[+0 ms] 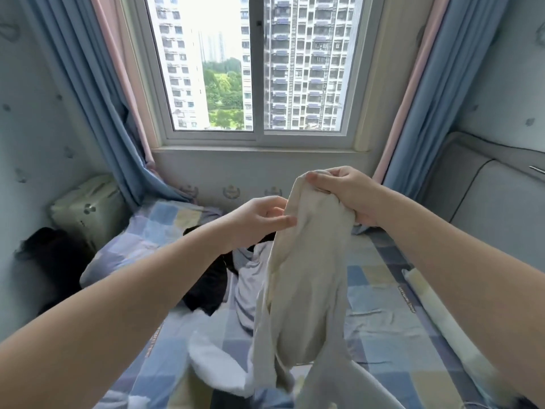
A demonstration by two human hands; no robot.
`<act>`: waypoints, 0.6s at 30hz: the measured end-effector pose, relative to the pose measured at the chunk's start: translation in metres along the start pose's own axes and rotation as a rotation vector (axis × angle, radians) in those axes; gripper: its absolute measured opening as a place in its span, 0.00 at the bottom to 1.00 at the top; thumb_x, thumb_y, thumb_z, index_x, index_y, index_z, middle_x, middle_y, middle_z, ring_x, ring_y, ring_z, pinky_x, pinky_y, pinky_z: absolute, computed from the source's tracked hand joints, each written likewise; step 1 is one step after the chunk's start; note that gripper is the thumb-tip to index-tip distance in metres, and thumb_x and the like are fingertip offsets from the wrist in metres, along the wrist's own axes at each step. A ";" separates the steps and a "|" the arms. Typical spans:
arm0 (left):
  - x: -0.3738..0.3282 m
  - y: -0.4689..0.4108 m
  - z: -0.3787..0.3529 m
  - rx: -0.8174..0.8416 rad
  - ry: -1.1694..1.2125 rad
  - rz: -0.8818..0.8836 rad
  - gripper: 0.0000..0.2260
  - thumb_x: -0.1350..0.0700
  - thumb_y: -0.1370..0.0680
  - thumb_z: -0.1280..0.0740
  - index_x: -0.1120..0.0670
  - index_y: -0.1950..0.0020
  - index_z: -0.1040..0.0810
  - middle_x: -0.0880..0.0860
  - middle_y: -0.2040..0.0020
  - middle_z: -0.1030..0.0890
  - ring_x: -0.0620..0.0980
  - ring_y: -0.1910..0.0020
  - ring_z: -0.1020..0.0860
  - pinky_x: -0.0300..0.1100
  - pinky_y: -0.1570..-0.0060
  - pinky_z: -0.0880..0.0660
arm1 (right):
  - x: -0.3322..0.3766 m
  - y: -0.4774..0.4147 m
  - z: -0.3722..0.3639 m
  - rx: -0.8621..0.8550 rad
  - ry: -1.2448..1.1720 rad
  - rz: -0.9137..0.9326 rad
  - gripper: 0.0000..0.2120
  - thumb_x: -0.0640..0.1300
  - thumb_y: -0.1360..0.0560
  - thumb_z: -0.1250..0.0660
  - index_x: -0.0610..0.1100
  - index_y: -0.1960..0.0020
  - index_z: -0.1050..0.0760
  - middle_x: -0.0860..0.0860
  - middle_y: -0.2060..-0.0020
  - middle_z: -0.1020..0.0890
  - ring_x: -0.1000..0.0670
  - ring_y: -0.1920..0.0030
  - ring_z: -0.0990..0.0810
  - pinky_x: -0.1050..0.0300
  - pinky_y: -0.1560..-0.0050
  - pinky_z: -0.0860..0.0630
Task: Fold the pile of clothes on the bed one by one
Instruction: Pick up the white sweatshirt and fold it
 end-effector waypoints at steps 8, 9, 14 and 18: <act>0.003 -0.021 -0.038 -0.224 0.248 0.008 0.12 0.52 0.16 0.37 0.58 0.54 0.22 0.55 0.62 0.28 0.52 0.63 0.29 0.47 0.61 0.30 | -0.045 0.005 0.055 0.086 0.025 -0.043 0.12 0.46 0.25 0.26 0.38 0.47 0.17 0.44 0.59 0.18 0.48 0.63 0.20 0.55 0.61 0.22; 0.003 -0.021 -0.032 -0.280 0.276 0.018 0.13 0.52 0.16 0.37 0.53 0.59 0.22 0.52 0.64 0.29 0.50 0.65 0.32 0.45 0.65 0.35 | -0.056 0.005 0.063 0.093 0.069 -0.066 0.15 0.45 0.27 0.25 0.35 0.46 0.19 0.44 0.60 0.20 0.48 0.64 0.22 0.54 0.61 0.23; -0.009 -0.023 -0.023 -0.417 0.277 0.001 0.11 0.53 0.15 0.39 0.57 0.52 0.23 0.56 0.60 0.27 0.49 0.63 0.30 0.43 0.66 0.33 | -0.129 0.001 0.068 0.115 0.424 -0.129 0.17 0.48 0.35 0.29 0.38 0.51 0.18 0.49 0.63 0.21 0.51 0.62 0.24 0.53 0.58 0.28; -0.002 -0.034 -0.014 -0.551 0.208 0.025 0.12 0.51 0.16 0.38 0.57 0.54 0.23 0.56 0.61 0.29 0.51 0.63 0.30 0.44 0.62 0.31 | -0.196 0.019 0.068 0.086 0.312 -0.252 0.12 0.46 0.22 0.30 0.38 0.46 0.18 0.42 0.55 0.16 0.51 0.56 0.20 0.47 0.51 0.21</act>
Point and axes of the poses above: each hand's wrist, its own y-axis away from the middle knuckle, its own z-axis out of the back of the hand, x = y × z, the point moved 9 cm from there along -y, towards the middle knuckle
